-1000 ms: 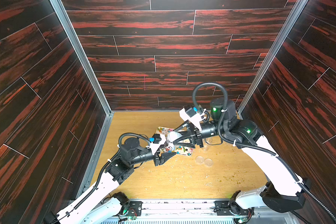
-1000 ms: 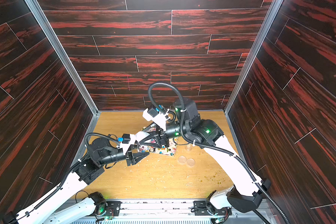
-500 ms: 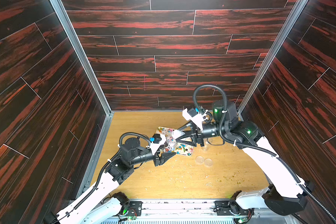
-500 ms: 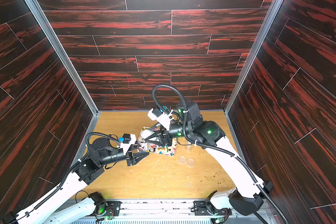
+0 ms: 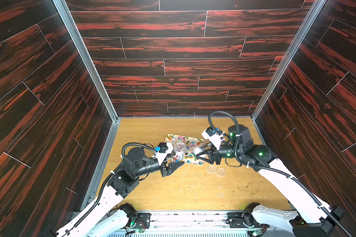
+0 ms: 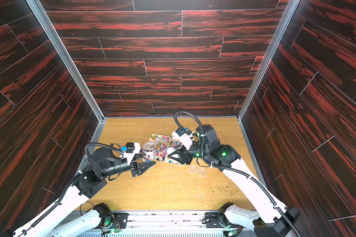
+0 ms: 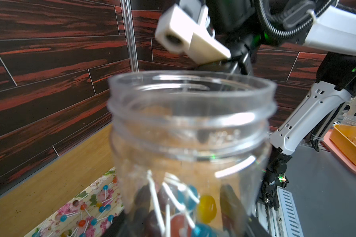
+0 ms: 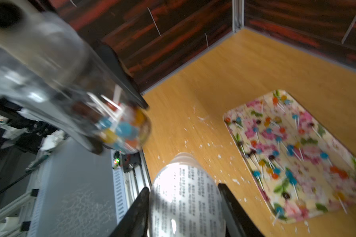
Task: Pour the candies out of the jar
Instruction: Place the lid at the center of the board.
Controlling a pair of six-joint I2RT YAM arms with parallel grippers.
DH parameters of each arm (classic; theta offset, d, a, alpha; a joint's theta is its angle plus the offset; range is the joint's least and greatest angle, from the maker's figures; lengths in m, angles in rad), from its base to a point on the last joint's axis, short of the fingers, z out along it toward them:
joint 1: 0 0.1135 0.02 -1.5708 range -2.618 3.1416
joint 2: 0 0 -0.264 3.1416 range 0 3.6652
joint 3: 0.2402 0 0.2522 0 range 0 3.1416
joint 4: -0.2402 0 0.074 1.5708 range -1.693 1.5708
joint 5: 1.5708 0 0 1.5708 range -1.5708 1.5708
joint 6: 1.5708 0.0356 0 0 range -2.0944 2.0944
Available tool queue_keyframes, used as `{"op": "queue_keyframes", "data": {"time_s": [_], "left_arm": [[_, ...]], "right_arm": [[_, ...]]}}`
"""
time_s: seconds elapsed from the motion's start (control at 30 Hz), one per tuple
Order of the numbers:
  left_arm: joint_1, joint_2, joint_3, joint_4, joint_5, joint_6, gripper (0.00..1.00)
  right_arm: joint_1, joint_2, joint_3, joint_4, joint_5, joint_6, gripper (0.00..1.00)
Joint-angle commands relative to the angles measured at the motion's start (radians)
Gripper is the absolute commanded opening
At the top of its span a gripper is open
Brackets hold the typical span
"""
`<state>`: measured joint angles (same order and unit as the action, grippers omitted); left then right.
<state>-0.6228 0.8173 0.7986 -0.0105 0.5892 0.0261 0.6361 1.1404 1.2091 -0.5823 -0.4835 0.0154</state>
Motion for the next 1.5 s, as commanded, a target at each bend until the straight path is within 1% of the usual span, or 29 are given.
{"op": "queue_keyframes", "data": {"time_s": [0.0,0.13,0.2,0.33,0.7,0.87,1.1,1.47], "left_arm": [[0.001,-0.017,0.002,0.006,0.002,0.003,0.41],[0.002,-0.024,0.003,-0.009,0.004,0.005,0.41],[0.002,-0.027,0.004,-0.014,0.002,0.008,0.41],[0.002,-0.032,0.0,-0.017,0.002,0.006,0.41],[0.002,-0.038,-0.002,-0.026,0.006,0.008,0.41],[0.001,-0.04,-0.003,-0.029,0.006,0.009,0.41],[0.001,-0.038,-0.002,-0.031,0.008,0.011,0.41],[0.002,-0.027,-0.003,-0.031,0.008,0.014,0.41]], "right_arm": [[-0.004,-0.048,-0.105,0.104,0.076,0.064,0.5],[-0.003,-0.08,-0.237,0.185,0.128,0.117,0.5],[-0.003,-0.092,-0.29,0.215,0.18,0.139,0.51],[-0.004,-0.109,-0.396,0.282,0.237,0.186,0.51],[-0.003,-0.095,-0.614,0.454,0.361,0.295,0.52],[-0.004,-0.043,-0.664,0.494,0.371,0.324,0.52],[-0.001,0.001,-0.744,0.577,0.419,0.369,0.52],[0.067,0.138,-0.775,0.649,0.484,0.389,0.52]]}}
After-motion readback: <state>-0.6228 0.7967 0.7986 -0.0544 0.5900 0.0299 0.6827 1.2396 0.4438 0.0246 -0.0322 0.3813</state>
